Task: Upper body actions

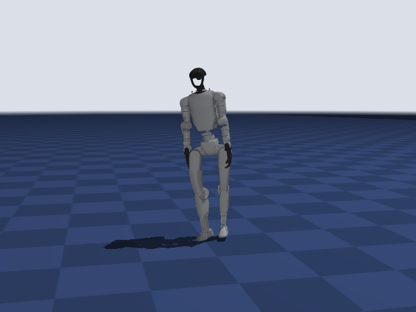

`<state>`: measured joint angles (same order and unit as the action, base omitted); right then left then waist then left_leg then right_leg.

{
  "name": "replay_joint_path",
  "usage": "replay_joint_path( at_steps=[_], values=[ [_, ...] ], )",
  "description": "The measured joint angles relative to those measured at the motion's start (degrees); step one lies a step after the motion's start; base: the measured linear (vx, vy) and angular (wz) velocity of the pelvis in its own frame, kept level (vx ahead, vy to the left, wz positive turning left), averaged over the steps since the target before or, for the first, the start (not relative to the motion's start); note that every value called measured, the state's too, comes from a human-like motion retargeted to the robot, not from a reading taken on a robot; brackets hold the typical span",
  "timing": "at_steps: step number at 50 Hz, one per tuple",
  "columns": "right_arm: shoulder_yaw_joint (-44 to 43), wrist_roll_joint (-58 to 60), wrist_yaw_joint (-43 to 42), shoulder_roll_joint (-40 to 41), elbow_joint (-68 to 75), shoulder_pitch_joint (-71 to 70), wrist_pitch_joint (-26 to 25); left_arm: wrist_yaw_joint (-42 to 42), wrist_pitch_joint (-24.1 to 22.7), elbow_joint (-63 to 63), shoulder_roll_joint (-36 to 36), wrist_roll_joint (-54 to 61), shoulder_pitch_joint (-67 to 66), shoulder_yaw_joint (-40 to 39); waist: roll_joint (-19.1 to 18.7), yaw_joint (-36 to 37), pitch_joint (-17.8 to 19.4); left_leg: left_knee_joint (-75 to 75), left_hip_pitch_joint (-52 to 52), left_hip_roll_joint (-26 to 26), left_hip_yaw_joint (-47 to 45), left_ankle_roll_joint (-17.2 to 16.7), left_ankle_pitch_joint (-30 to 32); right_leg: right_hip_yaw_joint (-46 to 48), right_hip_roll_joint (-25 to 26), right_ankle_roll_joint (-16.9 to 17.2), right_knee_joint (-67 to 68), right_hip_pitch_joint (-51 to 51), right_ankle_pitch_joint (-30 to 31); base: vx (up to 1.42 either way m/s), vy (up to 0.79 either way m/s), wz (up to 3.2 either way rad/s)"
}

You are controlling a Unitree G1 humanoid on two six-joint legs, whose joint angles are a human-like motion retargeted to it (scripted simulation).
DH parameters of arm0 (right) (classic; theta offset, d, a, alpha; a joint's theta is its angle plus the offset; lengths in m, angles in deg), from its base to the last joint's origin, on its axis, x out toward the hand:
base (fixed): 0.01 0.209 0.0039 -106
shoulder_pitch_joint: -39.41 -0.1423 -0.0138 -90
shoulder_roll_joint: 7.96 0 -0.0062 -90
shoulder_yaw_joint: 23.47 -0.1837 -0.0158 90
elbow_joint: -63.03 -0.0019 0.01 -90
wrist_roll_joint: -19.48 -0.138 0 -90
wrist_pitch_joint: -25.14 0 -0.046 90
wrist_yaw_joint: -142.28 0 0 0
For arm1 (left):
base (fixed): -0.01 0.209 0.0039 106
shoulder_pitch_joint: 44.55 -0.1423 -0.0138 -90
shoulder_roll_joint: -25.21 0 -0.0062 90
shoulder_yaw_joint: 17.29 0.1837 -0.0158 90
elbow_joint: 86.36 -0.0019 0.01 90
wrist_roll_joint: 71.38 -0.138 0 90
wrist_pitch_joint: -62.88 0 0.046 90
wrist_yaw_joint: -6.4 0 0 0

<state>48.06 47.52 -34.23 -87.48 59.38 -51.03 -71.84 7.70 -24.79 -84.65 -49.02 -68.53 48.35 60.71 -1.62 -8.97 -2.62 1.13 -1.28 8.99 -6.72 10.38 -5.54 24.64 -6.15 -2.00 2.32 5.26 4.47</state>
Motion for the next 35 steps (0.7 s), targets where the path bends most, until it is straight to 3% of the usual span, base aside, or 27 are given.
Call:
replay_joint_path(
  at_steps=[13,22,31,35],
  values=[
    [1.1,-0.7,0.3,-0.7,-1.8,-0.7,0.5,-1.0,0.1,-0.2,-0.4,-0.5,-0.4,-0.3,1.1,1.5,0.8,1.5,-0.2,0.8,-0.2,0.7,-2.2,-0.5,-1.9,2.4,2.3,0.8,-1.1,-0.03,0.1,-0.11],
    [2.3,-2.2,0.4,-0.7,-3.3,-0.5,1.0,-1.8,0.2,-0.4,-1.1,-0.3,-1.4,-1.8,1.2,2.0,2.1,4.4,-2.3,-0.3,3.6,-0.6,-1.6,-3.6,-2.0,0.8,15.3,4.5,-5.3,-0.05,0.03,0.4],
    [1.5,-2.3,0.2,-0.6,-3.5,0.3,1.7,-1.9,0.7,-2.2,-2.1,3.6,-0.8,-4.2,2.2,-2.5,3.7,8.7,-6.2,3.0,18.9,-2.6,2.3,-26.1,2.8,5.6,10.7,5.8,-2.6,-0.01,-0.11,1.67],
    [2.0,-2.6,-0.2,-0.4,-2.8,0.1,2.1,-1.8,1.2,-1.3,-2.7,4.1,1.0,-4.5,2.1,-4.9,5.5,8.9,-7.2,5.4,28.8,-3.9,5.1,-27.5,4.0,5.6,9.5,5.2,-1.7,-0.1,-0.12,2.27]
  ],
)
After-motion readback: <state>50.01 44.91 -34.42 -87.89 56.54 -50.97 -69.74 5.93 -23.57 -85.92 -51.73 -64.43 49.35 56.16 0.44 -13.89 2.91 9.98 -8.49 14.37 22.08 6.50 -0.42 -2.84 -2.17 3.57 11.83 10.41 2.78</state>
